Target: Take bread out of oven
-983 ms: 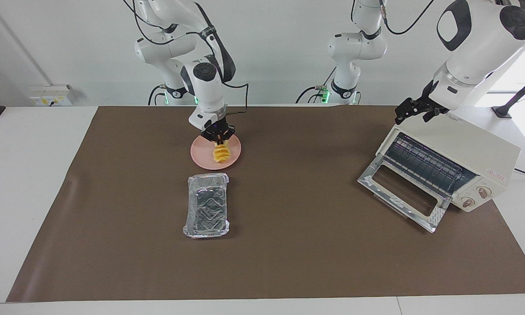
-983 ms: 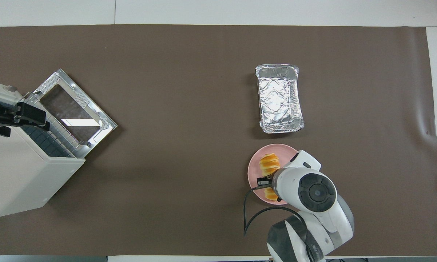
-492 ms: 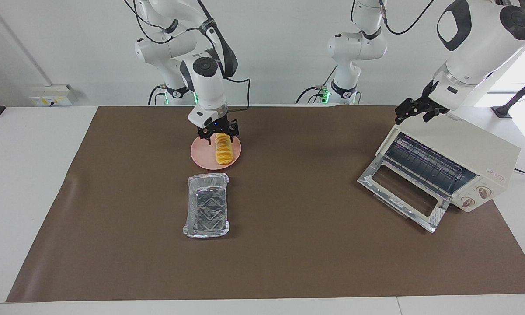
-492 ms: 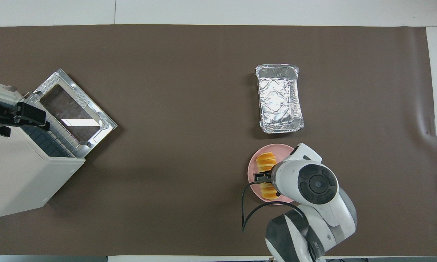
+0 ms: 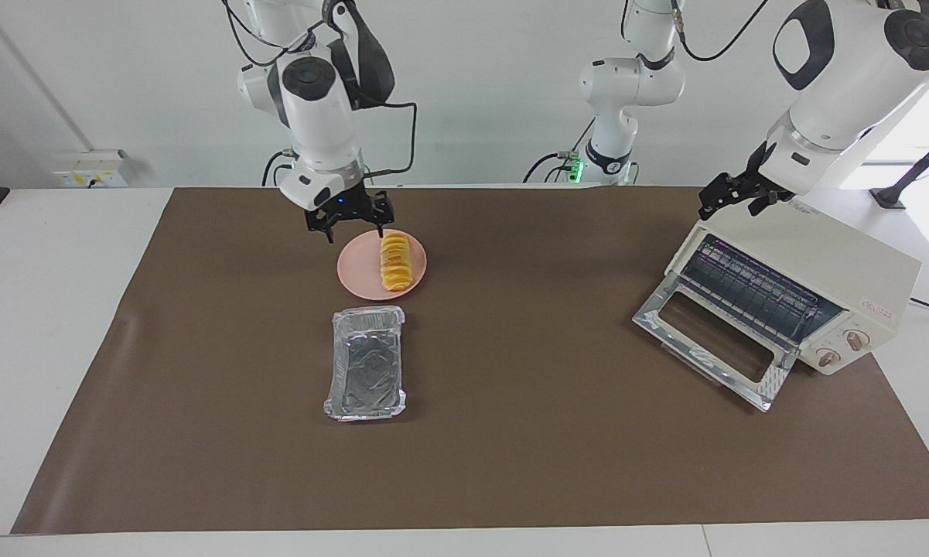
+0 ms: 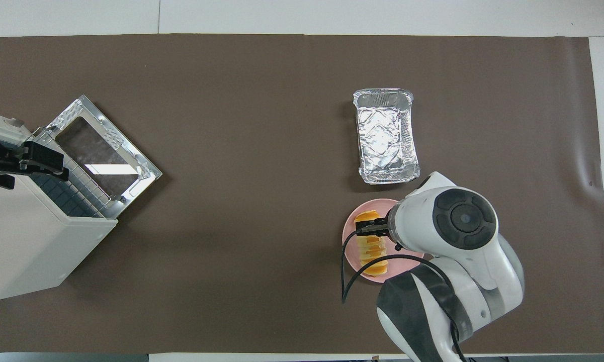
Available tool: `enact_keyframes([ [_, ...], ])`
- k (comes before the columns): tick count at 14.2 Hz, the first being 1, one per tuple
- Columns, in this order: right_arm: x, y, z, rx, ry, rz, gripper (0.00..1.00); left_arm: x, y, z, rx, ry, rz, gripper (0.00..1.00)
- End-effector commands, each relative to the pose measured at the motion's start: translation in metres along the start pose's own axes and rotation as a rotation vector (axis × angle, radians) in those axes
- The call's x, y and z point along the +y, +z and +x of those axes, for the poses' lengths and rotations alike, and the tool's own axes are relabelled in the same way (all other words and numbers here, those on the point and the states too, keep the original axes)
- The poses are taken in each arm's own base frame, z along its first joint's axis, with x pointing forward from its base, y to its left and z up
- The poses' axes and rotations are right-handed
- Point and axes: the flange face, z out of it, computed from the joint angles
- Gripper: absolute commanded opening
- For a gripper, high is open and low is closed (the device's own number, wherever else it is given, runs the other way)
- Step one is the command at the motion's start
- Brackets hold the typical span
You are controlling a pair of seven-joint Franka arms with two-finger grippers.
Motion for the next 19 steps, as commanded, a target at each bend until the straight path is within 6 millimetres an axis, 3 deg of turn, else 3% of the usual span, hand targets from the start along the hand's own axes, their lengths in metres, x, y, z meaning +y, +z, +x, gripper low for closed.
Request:
enact_keyframes([
  [1, 0.046, -0.05, 0.002, 0.019, -0.049, 0.01, 1.0, -0.003, -0.003, -0.006, 0.018, 0.003, 0.004, 1.0],
  [4, 0.088, -0.092, 0.006, 0.022, -0.038, 0.012, 1.0, -0.003, -0.003, -0.006, 0.018, 0.003, 0.004, 1.0],
  [6, 0.11, -0.107, 0.009, -0.031, -0.033, 0.022, 1.0, -0.003, -0.003, -0.006, 0.018, 0.003, 0.004, 1.0],
  [9, 0.121, -0.122, 0.006, -0.081, -0.024, 0.022, 1.0, -0.003, -0.003, -0.006, 0.018, 0.003, 0.004, 1.0],
  [19, 0.14, -0.103, 0.013, -0.08, 0.01, -0.001, 1.0, -0.003, -0.003, -0.006, 0.018, 0.003, 0.004, 1.0],
])
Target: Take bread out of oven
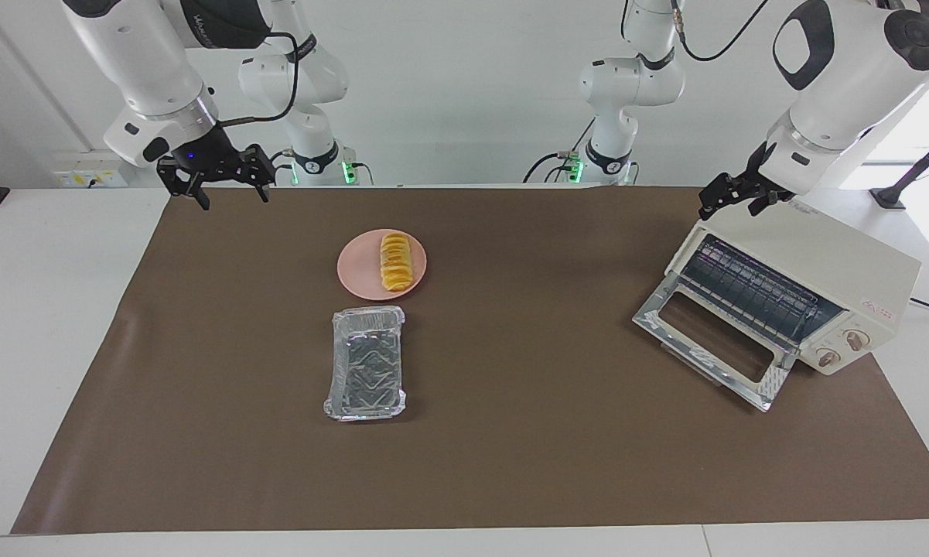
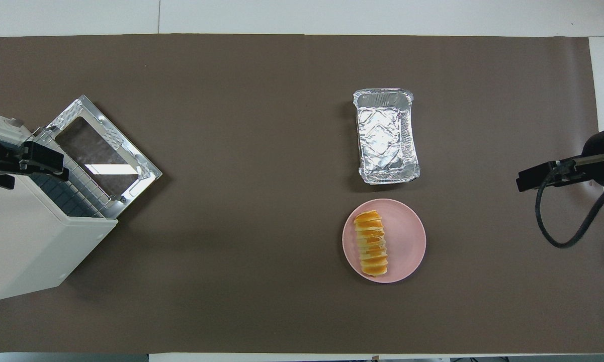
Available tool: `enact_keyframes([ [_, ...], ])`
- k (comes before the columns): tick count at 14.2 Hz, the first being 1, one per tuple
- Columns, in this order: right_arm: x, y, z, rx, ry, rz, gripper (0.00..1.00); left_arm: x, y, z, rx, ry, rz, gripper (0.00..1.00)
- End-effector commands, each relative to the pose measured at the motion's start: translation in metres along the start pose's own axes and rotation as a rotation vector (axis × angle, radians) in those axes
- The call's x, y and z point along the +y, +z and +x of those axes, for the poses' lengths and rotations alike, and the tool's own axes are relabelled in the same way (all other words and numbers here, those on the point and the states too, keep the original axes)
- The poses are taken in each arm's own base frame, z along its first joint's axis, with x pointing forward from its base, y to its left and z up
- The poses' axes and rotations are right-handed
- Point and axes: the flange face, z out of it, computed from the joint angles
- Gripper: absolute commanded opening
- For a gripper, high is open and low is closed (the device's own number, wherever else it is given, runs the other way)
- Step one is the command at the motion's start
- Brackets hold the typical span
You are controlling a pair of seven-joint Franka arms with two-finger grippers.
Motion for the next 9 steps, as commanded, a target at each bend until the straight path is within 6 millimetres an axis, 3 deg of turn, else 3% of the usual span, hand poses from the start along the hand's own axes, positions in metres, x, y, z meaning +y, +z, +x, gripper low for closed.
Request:
enact_keyframes([
  [1, 0.0084, 0.0007, 0.0021, 0.006, -0.002, -0.004, 1.0, -0.002, -0.0025, -0.0063, 0.018, 0.004, 0.004, 1.0],
  [9, 0.0098, 0.0012, 0.0013, 0.001, -0.001, -0.002, 1.0, -0.002, -0.0033, -0.0068, 0.019, 0.004, 0.004, 1.0],
])
